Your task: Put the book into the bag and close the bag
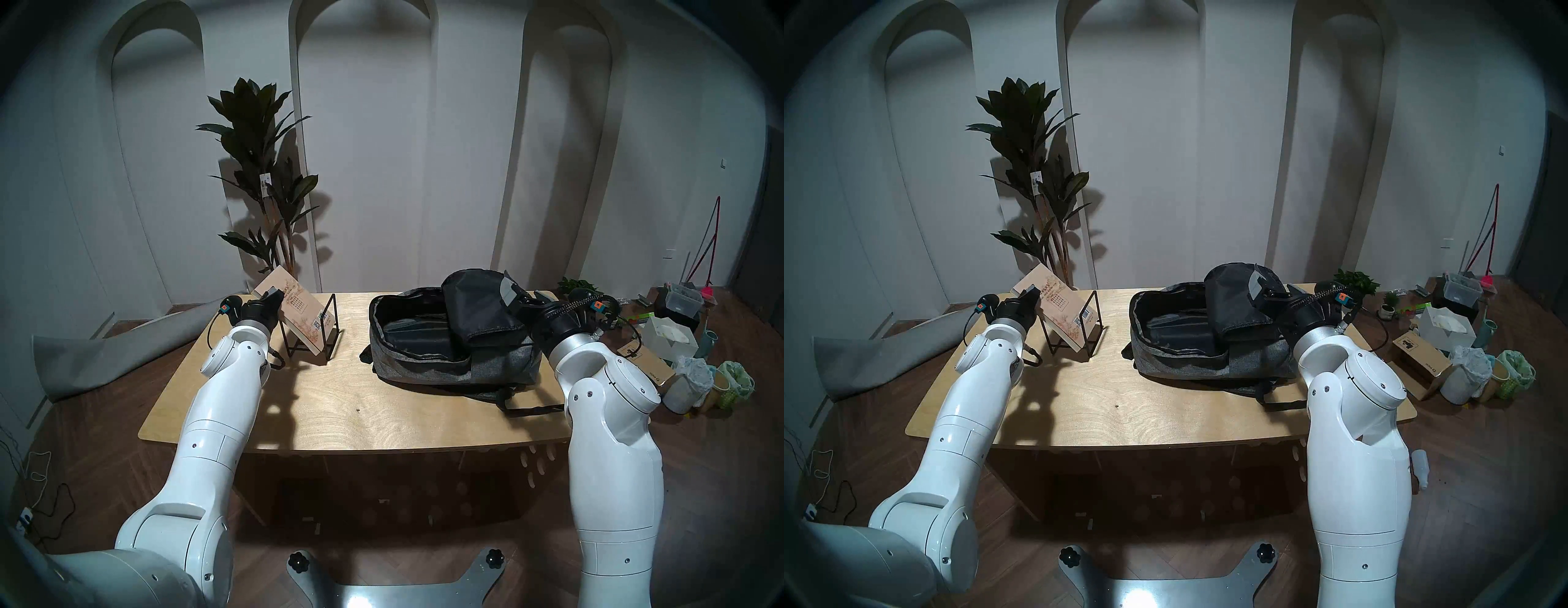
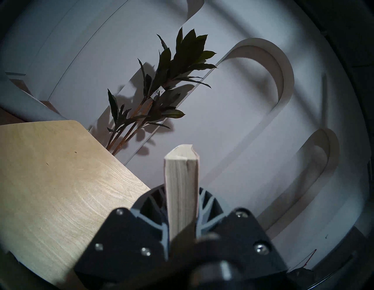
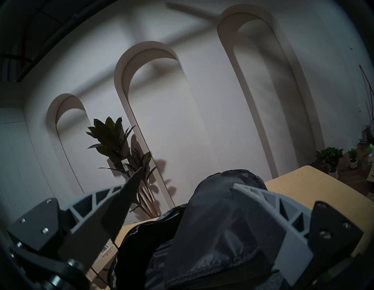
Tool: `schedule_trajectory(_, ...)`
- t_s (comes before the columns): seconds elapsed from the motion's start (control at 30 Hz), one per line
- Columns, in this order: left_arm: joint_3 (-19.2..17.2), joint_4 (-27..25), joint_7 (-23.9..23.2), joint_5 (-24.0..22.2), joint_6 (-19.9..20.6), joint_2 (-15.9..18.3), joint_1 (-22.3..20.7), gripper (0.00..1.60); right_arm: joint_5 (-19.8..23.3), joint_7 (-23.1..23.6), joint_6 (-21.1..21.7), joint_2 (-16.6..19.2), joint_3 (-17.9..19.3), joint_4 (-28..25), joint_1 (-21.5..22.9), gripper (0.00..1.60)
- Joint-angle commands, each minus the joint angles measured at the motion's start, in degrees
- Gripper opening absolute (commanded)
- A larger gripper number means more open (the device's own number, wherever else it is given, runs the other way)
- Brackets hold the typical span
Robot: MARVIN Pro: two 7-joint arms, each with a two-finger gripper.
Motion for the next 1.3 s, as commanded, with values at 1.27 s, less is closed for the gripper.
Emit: schedule_trajectory(1.27,-3.29,-26.52,5.11,-6.0,0.2,-5.28,5.11,0.0,0.13,0.72,-1.02,0.05,2.08,0.64,2.56,1.6)
